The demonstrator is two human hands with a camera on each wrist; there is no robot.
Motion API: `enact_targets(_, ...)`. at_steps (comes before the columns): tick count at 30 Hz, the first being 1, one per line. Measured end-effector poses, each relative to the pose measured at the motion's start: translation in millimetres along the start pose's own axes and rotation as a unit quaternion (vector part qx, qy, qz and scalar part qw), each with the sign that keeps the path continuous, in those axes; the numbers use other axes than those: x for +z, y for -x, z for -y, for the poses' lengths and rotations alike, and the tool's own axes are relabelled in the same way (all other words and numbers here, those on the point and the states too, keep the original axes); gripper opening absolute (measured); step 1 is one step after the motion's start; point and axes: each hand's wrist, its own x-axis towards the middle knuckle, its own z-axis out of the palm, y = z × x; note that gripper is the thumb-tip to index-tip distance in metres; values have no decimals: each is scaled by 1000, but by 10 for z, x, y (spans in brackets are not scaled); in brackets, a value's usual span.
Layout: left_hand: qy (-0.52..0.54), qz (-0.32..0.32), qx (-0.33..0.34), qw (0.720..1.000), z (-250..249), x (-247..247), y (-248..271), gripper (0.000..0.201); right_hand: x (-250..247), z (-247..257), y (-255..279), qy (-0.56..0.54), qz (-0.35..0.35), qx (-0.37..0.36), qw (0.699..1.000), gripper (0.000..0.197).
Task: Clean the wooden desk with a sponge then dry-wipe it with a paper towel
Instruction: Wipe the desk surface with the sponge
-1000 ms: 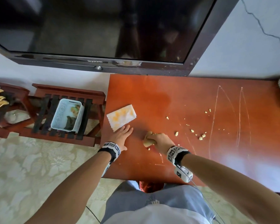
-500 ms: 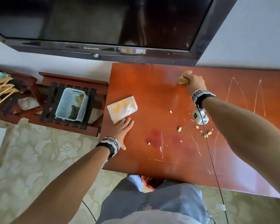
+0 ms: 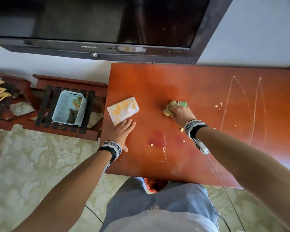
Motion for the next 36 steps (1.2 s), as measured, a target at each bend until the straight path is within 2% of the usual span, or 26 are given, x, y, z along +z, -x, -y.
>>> enact_targets(3,-25,-11,3,1000,-23,-25,36,144,122,175,305,-4,26,-19,999,33)
enact_targets(6,-48,-23,1,999,-38,-57,79,141,12,311,450,-106,37,26,993,21)
enact_targets(9,-40,-40,-3,998,-26,-76,169,135,-88,396,373,-207,-75,117,968,24)
enact_targets(11,-25,-55,-14,998,13,-49,264,131,-62,544,334,-214,-114,134,961,31)
enact_targets(14,9,-70,-44,997,127,59,394,129,19,1023,426,-207,-72,68,973,37)
enact_targets(17,49,-72,-86,993,289,186,523,131,250,1497,552,-107,33,-56,992,61)
enact_targets(18,57,-67,-94,992,348,225,562,132,346,1626,576,-48,61,-112,991,59)
enact_targets(20,55,-54,-101,992,449,288,631,133,555,1798,619,69,118,-217,967,51)
enact_targets(23,58,-46,-99,992,512,354,684,136,809,1878,671,140,139,-247,949,49)
enact_targets(28,68,-45,-90,993,310,376,660,140,915,1583,781,202,180,-296,916,52)
enact_targets(32,89,-49,-100,990,-54,378,542,142,901,1037,881,189,177,-332,907,41)
enact_targets(36,124,-49,-137,982,-521,396,394,145,815,392,1033,213,186,-384,879,42)
